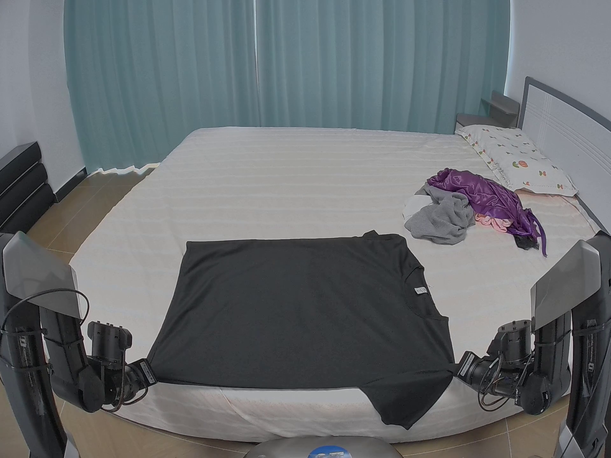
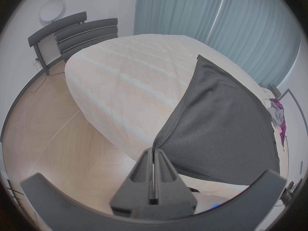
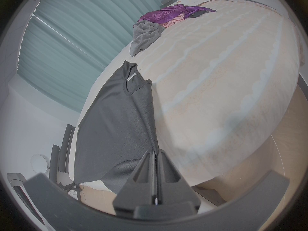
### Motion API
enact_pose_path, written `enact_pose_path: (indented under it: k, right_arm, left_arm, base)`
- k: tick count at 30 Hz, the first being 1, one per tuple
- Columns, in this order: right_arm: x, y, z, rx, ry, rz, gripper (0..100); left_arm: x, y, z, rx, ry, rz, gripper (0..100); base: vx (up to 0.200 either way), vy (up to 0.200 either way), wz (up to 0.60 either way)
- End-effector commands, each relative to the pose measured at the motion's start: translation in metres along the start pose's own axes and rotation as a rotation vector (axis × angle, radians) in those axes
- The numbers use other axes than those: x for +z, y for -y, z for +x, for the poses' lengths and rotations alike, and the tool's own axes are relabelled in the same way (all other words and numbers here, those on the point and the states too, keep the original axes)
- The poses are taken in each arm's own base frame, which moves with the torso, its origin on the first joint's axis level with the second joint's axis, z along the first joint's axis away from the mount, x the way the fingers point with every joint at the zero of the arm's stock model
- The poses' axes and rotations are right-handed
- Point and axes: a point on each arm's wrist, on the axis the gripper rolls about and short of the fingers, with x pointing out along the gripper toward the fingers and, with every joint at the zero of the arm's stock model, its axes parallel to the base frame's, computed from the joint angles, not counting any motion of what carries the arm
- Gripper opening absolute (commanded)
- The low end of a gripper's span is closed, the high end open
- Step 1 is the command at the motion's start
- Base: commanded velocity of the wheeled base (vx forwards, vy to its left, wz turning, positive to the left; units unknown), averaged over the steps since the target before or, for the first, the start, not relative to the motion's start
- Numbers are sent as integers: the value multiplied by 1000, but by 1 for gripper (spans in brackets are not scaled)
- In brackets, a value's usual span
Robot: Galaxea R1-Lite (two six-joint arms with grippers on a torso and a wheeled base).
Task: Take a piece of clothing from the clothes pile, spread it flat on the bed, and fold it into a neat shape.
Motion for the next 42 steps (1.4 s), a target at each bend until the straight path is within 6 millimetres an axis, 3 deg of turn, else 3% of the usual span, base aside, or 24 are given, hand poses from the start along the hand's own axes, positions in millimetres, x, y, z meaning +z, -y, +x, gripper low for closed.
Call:
enact_pose_path:
  k: [1, 15, 16, 17, 24, 30, 36, 42]
  right_arm:
    - [3, -4, -8, 27, 19, -2, 0]
    - [-5, 3, 4, -4, -24, -7, 0]
    - [-5, 2, 4, -3, -23, -6, 100]
    - [-5, 2, 4, -2, -22, -4, 100]
    - [4, -3, -4, 26, 18, 17, 100]
    - [25, -14, -20, 94, 114, 87, 100]
    - [28, -14, -22, 98, 128, 110, 100]
    - [28, -13, -21, 96, 127, 120, 100]
  left_arm:
    - [3, -1, -4, 0, 12, 0, 0]
    - [-4, -1, 8, 6, -24, 2, 0]
    - [-4, -1, 9, 6, -24, 1, 0]
    - [-4, -1, 9, 5, -24, 1, 100]
    - [1, 0, 7, -6, -2, -14, 100]
    - [21, 0, -8, -53, 81, -60, 100]
    - [33, 6, -21, -143, 122, -112, 100]
    - [37, 8, -21, -155, 135, -140, 100]
  base:
    - [0, 0, 0]
    - [0, 0, 0]
    - [0, 0, 0]
    - [0, 0, 0]
    - [0, 0, 0]
    - [0, 0, 0]
    - [0, 0, 0]
    - [0, 0, 0]
